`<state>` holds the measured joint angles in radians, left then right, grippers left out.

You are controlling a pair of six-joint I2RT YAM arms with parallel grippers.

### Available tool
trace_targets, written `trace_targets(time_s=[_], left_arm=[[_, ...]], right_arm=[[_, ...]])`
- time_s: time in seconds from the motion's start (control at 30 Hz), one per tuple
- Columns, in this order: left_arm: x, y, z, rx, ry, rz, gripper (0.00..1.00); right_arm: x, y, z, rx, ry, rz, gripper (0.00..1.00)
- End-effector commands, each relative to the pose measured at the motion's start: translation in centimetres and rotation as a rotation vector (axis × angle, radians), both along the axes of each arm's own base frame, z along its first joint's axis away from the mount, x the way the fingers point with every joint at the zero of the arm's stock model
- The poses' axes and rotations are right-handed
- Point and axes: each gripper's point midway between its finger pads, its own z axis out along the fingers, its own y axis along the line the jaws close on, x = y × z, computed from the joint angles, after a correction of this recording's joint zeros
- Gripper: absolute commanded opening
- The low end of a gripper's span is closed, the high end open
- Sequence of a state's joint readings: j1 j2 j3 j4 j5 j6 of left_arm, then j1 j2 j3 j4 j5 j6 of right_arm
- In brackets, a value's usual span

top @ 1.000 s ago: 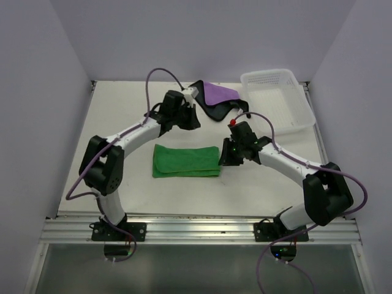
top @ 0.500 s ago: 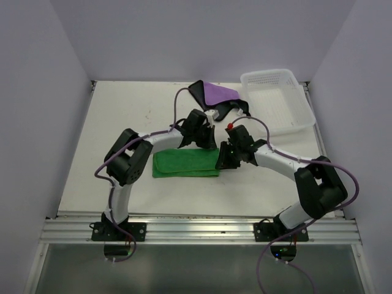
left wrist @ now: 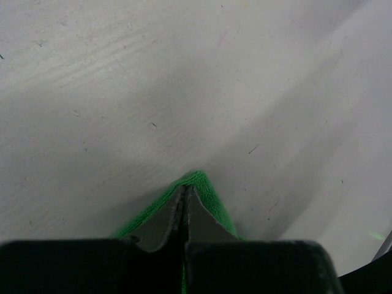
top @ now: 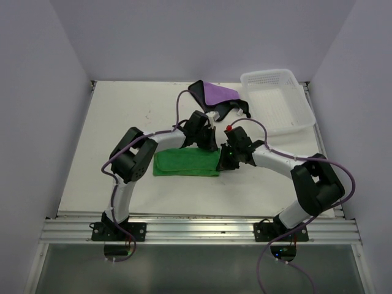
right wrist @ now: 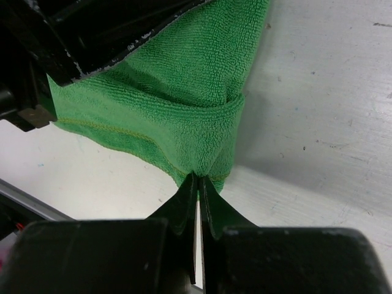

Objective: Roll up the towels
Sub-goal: Fold the towel

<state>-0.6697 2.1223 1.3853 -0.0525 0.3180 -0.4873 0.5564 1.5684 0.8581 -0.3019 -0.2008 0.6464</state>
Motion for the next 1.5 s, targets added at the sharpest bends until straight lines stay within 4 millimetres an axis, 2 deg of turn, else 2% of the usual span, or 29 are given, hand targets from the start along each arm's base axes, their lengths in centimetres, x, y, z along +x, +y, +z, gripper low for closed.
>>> trace_targets(time_s=[0.0,0.4,0.7,0.87,1.0,1.23,1.27,1.33,1.4,1.47], left_arm=[[0.9,-0.2,-0.9,0.020,-0.016,0.026,0.00],[0.9,0.3,-1.1,0.045,-0.011,0.047,0.00],[0.7,0.7,-1.4,0.061,-0.004,0.056,0.00],[0.7,0.8,-1.3,0.063,-0.003,0.057,0.00],[0.6,0.8,-1.4,0.066,-0.002,0.058,0.00],[0.4,0.9,-1.5,0.065,0.003,0.055,0.00],[0.4,0.9,-1.5,0.066,0.002,0.054,0.00],[0.4,0.9,-1.2,0.064,-0.003,0.053,0.00],[0.3,0.8,-0.8,0.057,-0.005,0.048,0.00],[0.5,0.8,0.5,0.041,-0.026,0.049,0.05]], right_arm=[[-0.3,0.1,0.7,0.016,-0.021,0.011,0.00],[-2.6,-0.6,1.0,0.006,0.003,0.036,0.00],[-4.0,-0.3,1.2,0.009,0.024,0.067,0.00],[-4.7,0.5,1.3,0.042,0.056,0.080,0.00],[-4.8,1.1,1.7,0.056,0.047,0.087,0.00],[-5.1,0.9,0.7,0.036,0.070,0.088,0.00],[-5.1,0.8,0.7,0.033,0.068,0.085,0.07],[-4.9,0.6,1.1,0.025,0.053,0.081,0.12],[-4.8,0.4,2.0,0.019,0.032,0.084,0.22],[-4.2,0.3,3.5,0.018,-0.012,0.083,0.25]])
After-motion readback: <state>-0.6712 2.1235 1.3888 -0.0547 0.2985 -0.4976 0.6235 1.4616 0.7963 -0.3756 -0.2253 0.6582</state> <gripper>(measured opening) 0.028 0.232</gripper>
